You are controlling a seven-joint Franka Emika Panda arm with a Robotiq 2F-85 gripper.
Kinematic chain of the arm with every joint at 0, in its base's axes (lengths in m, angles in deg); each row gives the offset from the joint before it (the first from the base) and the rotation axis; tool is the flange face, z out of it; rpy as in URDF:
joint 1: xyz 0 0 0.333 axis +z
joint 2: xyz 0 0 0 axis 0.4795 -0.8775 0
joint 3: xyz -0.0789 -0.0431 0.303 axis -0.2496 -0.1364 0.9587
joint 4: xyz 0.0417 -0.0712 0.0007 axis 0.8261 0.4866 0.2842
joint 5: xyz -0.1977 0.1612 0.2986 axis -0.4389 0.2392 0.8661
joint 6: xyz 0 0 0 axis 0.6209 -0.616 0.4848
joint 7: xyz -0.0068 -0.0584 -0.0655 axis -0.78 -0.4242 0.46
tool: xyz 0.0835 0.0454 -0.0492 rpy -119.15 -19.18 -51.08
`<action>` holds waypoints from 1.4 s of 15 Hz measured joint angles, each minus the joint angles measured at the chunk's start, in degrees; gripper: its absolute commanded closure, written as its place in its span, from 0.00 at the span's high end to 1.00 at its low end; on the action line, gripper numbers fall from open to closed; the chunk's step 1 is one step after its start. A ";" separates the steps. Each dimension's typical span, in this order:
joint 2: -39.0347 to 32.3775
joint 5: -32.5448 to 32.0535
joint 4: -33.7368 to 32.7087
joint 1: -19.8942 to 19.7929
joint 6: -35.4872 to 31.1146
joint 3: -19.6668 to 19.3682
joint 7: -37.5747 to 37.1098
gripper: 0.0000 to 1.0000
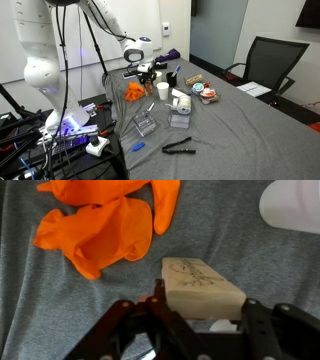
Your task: Pick up the wooden object on the table and put it in the right paper cup
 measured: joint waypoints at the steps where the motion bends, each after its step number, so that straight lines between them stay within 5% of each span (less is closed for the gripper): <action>1: 0.00 -0.09 -0.01 0.00 0.00 0.00 0.00 0.31; 11: 0.58 -3.45 -0.10 0.72 -0.01 -0.38 -3.26 0.31; 21: 8.32 -4.11 -0.38 0.48 3.65 -0.57 -4.97 0.31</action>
